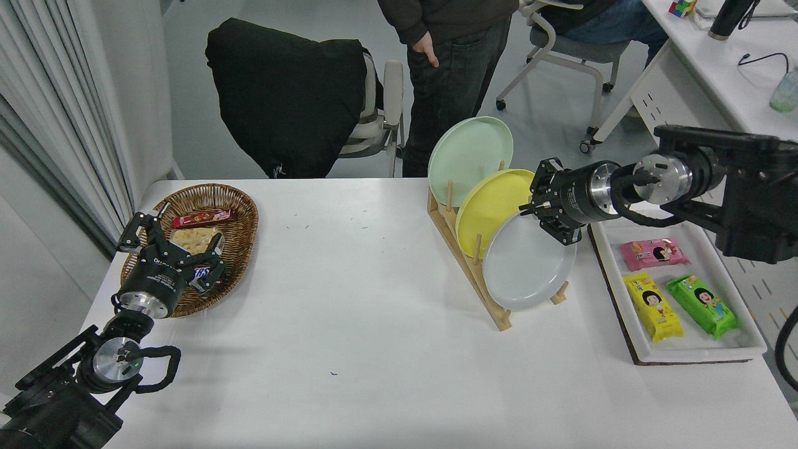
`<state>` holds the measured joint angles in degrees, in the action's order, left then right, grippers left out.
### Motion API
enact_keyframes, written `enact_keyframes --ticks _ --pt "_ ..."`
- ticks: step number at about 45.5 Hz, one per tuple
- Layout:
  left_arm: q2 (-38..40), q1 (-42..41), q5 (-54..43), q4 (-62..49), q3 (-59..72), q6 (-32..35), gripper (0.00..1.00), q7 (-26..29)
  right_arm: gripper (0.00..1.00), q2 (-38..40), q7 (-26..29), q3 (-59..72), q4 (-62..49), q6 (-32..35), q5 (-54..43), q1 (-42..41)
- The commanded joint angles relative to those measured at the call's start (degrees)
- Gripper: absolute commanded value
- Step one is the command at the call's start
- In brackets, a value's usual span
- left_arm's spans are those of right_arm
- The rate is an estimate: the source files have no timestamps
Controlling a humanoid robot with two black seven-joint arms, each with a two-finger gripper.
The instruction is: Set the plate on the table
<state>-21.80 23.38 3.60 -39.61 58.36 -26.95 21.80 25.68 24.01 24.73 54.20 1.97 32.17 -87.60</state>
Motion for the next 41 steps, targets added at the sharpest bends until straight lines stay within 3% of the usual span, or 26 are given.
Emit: enact_keyframes --ticks 1,25,41 --pt "0.0 0.0 0.0 0.0 0.0 0.1 0.98 0.0 0.0 0.6 3.6 -3.1 -0.1 0.0 -0.3 -1.4" --pt "0.0 0.0 0.0 0.0 0.0 0.0 0.98 0.0 0.0 2.7 11.9 -6.8 -0.1 -0.1 -0.1 -9.3" --pt "0.0 0.0 0.0 0.0 0.0 0.0 0.98 0.0 0.0 3.6 13.4 -6.8 -0.2 -0.1 -0.1 -16.1"
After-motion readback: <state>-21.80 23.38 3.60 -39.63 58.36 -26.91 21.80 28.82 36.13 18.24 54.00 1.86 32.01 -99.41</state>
